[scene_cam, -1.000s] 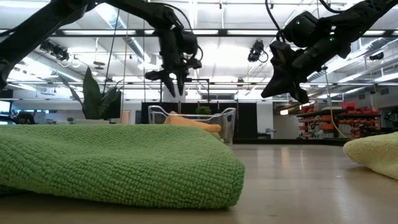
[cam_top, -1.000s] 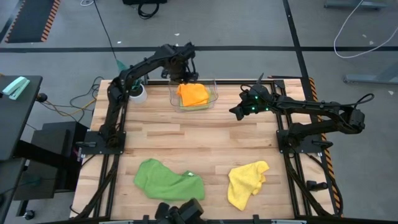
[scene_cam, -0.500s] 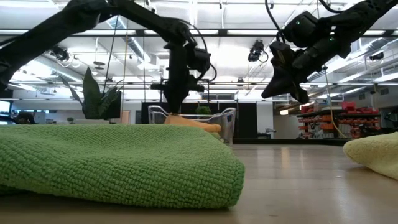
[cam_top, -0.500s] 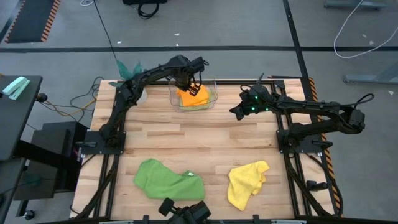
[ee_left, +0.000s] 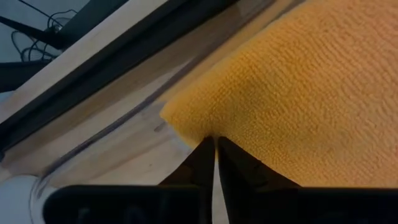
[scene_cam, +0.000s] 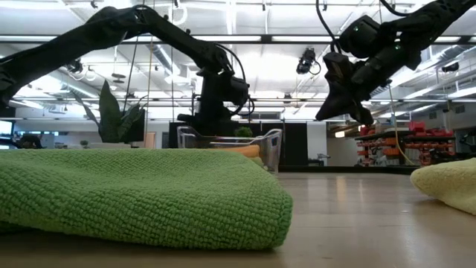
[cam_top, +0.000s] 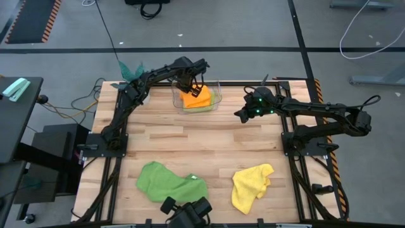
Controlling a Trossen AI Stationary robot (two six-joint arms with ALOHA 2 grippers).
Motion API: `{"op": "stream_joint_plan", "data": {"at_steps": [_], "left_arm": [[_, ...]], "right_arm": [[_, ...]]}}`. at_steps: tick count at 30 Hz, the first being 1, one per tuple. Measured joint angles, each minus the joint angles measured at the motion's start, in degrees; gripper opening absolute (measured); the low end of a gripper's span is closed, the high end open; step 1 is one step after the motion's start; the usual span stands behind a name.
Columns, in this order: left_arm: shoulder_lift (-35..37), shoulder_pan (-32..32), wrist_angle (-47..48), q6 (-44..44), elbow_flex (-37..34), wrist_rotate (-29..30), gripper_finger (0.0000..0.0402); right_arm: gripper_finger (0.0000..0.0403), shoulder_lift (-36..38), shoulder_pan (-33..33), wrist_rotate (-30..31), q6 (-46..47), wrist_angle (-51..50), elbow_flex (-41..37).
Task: Fold microfiber towels
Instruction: Put the orange microfiber cloth into the transparent bin, then fold the green microfiber cloth
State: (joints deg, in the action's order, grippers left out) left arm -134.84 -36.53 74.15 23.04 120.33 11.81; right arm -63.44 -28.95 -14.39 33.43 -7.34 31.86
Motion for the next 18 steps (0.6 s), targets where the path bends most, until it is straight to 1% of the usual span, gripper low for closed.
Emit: {"op": "stream_joint_plan", "data": {"at_steps": [5,8,13,18], "left_arm": [[1.7,0.0,0.7,-0.2,0.0,0.0,0.0007],[4.3,0.5,1.5,-0.2,1.2,0.0,0.0007],[9.2,1.9,4.9,-0.2,4.6,0.0,0.0032],[14.6,6.3,11.4,-0.2,4.9,0.0,0.0048]], "right_arm": [[0.0007,0.0,0.0,0.0,0.0,-0.9,0.0],[0.0007,0.0,0.0,0.0,-0.2,-1.4,0.0],[0.0007,0.0,0.0,0.1,-1.5,-1.4,0.0],[0.0009,0.0,0.0,0.0,-3.2,-1.7,0.0]]}}
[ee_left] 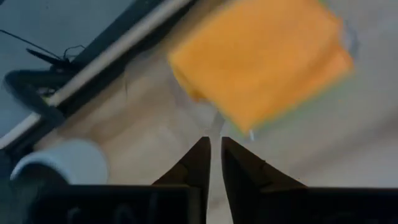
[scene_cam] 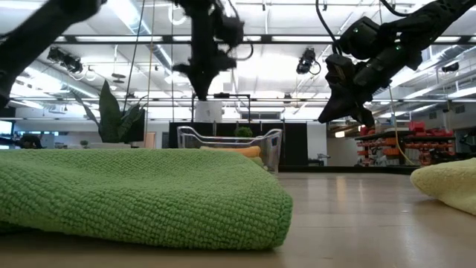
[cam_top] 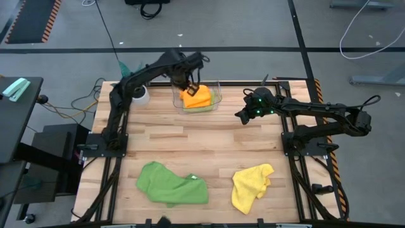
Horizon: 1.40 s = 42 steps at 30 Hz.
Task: Fold microfiber towels
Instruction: Fold the green microfiber cloth
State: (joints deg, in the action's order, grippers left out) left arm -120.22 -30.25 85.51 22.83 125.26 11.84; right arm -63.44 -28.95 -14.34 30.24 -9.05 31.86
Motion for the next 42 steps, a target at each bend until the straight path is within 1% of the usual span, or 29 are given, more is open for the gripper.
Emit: {"op": "stream_joint_plan", "data": {"at_steps": [3,7,9,14,21,26,30,37,40,42], "left_arm": [[2.6,4.2,4.5,0.5,0.0,0.1,0.0049],[5.9,11.6,4.3,1.4,0.0,0.6,0.0043],[7.1,15.6,4.5,2.6,0.0,2.1,0.0038],[8.7,25.1,4.5,9.2,-0.1,8.2,0.0029],[8.6,36.6,4.5,17.3,-0.1,11.0,0.0023],[8.6,43.8,4.5,28.0,-0.1,18.4,0.0027],[8.4,48.7,4.5,34.1,-0.1,22.1,0.0024],[7.4,54.3,4.5,44.8,-0.1,23.3,0.0010],[6.4,56.7,4.5,50.6,0.0,22.6,0.0010],[5.9,58.4,4.3,53.9,-0.6,20.7,0.0014]], "right_arm": [[0.0009,0.0,0.0,-1.1,0.0,0.0,0.0],[0.0010,0.0,0.2,-2.7,0.0,0.0,0.0],[0.0010,0.0,0.7,-2.9,0.0,0.0,0.0],[0.0011,0.0,2.9,-3.0,-0.4,0.0,0.0],[0.0011,0.1,7.1,-3.1,-0.4,0.0,0.0],[0.0011,0.1,9.6,-3.0,-0.5,0.1,0.0],[0.0011,0.1,10.8,-2.9,-0.5,0.1,0.0],[0.0011,0.1,12.4,-2.9,-0.4,0.1,0.0],[0.0011,0.1,13.5,-2.9,-0.5,0.1,0.0],[0.0011,0.1,14.3,-2.9,-0.5,0.4,0.0]]}}
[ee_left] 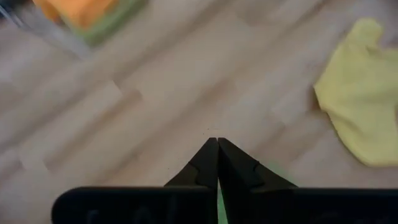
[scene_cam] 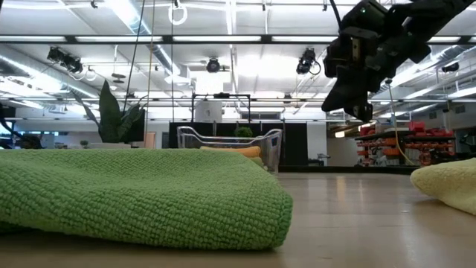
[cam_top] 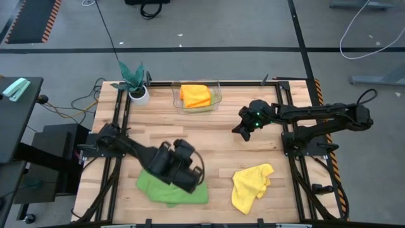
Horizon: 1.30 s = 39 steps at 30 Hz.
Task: Fold microfiber towels
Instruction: Fold the green microfiber cloth
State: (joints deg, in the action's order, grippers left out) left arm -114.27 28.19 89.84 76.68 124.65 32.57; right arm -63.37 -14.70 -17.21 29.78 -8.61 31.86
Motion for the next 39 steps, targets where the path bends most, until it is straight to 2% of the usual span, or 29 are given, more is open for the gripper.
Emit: {"op": "stream_joint_plan", "data": {"at_steps": [2,6,11,13,19,23,33,39], "left_arm": [[-0.1,1.3,0.2,5.9,-2.1,-3.2,0.0019],[-0.1,4.2,0.1,17.5,-10.3,-14.4,0.0023],[-0.2,8.1,0.0,40.9,-22.6,-29.6,0.0018],[-0.2,9.2,-1.8,47.4,-26.1,-33.3,0.0016],[1.9,9.1,-14.5,50.4,-34.8,-33.1,0.0024],[4.4,8.3,-21.2,51.3,-41.3,-30.8,0.0026],[20.5,7.5,-22.3,51.7,-57.7,-29.0,0.0009],[29.7,7.6,-23.1,51.7,-67.5,-29.0,0.0024]], "right_arm": [[0.0011,0.0,0.7,0.3,-0.1,0.1,0.0],[0.0011,0.0,1.5,0.7,-0.6,0.6,0.0],[0.0011,0.0,2.6,0.7,-0.9,0.6,0.0],[0.0011,0.0,3.3,0.7,-0.8,0.6,0.0],[0.0011,0.0,5.9,0.6,0.2,0.6,0.0],[0.0011,0.0,7.5,0.6,0.3,0.6,0.0],[0.0011,0.0,11.7,0.6,3.1,0.5,0.0],[0.0007,0.0,14.7,-1.1,3.7,0.5,0.0]]}}
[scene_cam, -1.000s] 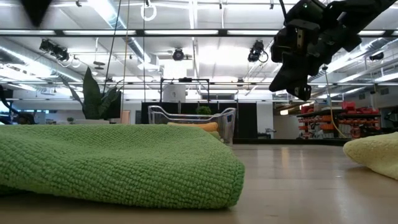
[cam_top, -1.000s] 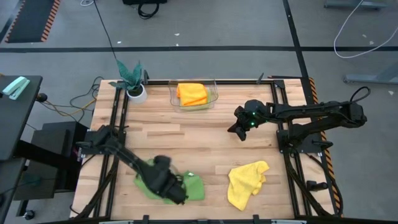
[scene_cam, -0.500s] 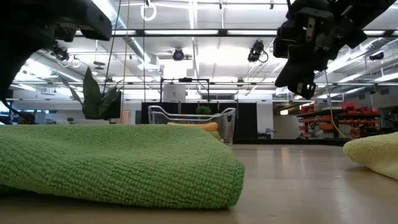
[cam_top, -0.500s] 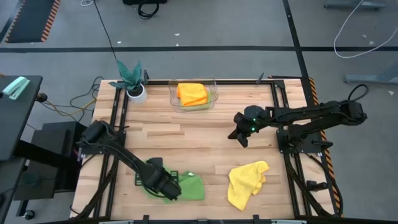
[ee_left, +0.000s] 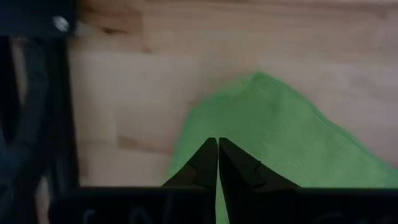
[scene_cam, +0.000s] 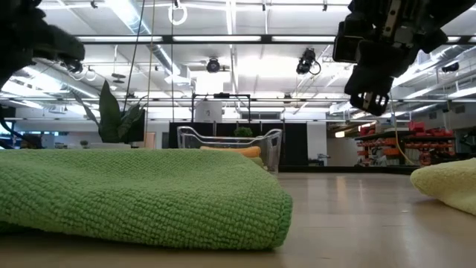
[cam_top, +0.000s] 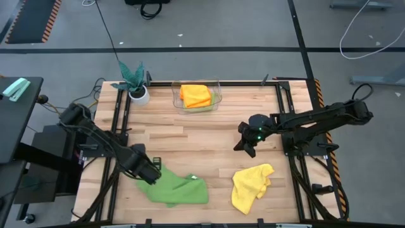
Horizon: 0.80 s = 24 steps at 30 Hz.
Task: Fold microfiber towels
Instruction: Fold the green microfiber cloth
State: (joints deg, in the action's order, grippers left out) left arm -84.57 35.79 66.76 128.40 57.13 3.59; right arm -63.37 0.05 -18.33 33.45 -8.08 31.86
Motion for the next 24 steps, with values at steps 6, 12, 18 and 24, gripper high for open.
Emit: {"op": "stream_joint_plan", "data": {"at_steps": [6,12,18,24], "left_arm": [[5.3,0.0,-4.1,0.0,-6.9,0.2,0.0029],[6.4,0.0,-4.9,0.0,-10.0,1.5,0.0013],[6.3,0.0,-5.6,-4.1,-10.0,2.8,0.0013],[6.3,0.0,-5.0,-7.1,-10.0,3.3,0.0029]], "right_arm": [[0.0004,-1.4,1.5,0.2,4.4,0.9,0.0],[0.0003,-9.3,4.4,0.2,5.9,4.6,2.0],[0.0002,-20.1,6.0,0.3,0.5,3.8,14.7],[0.0002,-31.4,7.7,0.4,-7.7,-6.7,29.3]]}}
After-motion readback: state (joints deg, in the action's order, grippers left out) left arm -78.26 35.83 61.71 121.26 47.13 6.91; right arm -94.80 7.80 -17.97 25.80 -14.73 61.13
